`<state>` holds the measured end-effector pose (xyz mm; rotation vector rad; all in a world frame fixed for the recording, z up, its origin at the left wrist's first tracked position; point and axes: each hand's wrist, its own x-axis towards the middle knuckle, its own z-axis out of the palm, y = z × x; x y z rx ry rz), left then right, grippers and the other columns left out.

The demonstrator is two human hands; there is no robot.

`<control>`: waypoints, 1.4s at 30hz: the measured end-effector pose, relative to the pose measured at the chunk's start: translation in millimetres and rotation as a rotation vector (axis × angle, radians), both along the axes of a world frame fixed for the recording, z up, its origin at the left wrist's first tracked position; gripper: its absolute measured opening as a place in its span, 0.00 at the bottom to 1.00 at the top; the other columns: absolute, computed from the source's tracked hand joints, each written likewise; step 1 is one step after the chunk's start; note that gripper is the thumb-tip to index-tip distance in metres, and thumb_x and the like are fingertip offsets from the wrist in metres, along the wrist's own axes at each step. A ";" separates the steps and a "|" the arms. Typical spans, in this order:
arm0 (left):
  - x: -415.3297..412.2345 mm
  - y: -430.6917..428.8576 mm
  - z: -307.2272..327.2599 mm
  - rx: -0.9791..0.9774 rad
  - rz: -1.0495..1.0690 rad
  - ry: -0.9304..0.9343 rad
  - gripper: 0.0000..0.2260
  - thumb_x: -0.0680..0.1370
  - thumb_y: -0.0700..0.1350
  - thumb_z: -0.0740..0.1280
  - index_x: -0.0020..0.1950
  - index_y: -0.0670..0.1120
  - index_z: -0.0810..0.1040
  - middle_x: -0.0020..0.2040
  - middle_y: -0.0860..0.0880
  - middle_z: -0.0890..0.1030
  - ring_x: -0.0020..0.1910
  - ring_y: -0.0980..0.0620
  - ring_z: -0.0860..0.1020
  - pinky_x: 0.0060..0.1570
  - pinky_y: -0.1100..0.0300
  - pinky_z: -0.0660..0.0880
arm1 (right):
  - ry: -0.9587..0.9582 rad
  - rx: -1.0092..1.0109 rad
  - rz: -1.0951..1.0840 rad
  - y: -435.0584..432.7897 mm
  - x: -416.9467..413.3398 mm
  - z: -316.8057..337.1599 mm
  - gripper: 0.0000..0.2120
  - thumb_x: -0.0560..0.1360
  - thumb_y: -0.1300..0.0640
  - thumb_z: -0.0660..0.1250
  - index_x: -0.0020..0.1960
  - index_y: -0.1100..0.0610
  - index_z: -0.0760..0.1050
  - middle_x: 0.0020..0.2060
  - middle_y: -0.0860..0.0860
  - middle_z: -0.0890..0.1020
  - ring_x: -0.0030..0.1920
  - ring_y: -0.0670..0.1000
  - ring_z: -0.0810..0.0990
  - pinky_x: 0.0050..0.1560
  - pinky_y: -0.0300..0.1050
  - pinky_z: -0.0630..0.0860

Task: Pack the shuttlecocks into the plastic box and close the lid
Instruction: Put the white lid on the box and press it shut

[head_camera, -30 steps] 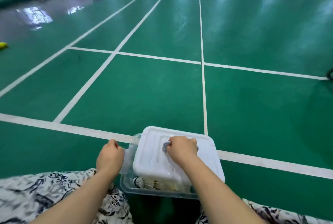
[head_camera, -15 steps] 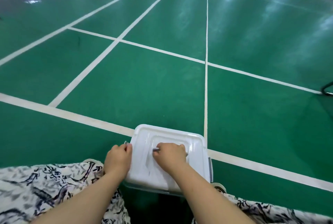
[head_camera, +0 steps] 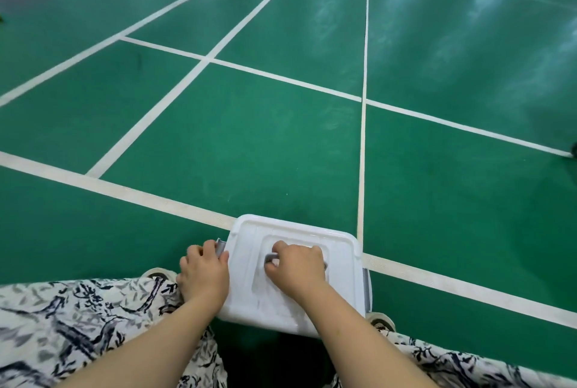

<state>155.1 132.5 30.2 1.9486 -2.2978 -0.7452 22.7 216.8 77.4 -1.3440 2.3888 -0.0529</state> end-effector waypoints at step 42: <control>-61.5 -47.7 -3.6 -0.036 -0.106 -0.004 0.18 0.81 0.55 0.51 0.52 0.42 0.71 0.46 0.38 0.81 0.39 0.42 0.72 0.37 0.55 0.67 | -0.012 -0.212 -0.816 37.8 -117.0 -47.1 0.15 0.80 0.46 0.52 0.45 0.58 0.64 0.38 0.53 0.74 0.38 0.57 0.72 0.37 0.46 0.67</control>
